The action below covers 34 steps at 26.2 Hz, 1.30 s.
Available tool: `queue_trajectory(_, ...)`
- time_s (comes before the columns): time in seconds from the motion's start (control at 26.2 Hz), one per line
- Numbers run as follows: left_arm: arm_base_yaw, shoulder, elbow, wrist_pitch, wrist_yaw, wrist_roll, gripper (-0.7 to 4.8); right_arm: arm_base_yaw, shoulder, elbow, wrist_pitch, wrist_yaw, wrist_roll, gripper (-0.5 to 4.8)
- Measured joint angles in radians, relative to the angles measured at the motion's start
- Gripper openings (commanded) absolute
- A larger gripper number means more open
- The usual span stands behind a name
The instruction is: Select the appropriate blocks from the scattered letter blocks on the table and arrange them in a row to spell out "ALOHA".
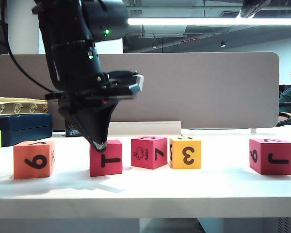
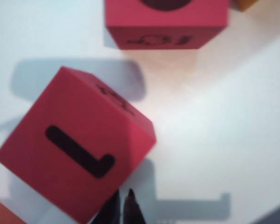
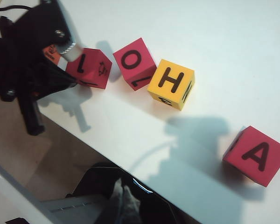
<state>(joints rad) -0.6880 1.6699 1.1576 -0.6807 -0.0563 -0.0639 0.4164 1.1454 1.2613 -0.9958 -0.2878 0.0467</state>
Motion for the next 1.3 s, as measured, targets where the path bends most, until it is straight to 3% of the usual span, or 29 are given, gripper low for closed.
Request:
queue_trajectory(0.38,0.028,0.067,-0.001,0.048,-0.034,0.014,0.11,0.000,0.000,0.000,-0.006,0.000,0.000,-0.06)
queue_trajectory(1.3,0.058,0.080,-0.001,0.195,-0.011,0.038,-0.05,0.000,0.045,0.000,0.013,0.000,0.000,-0.06)
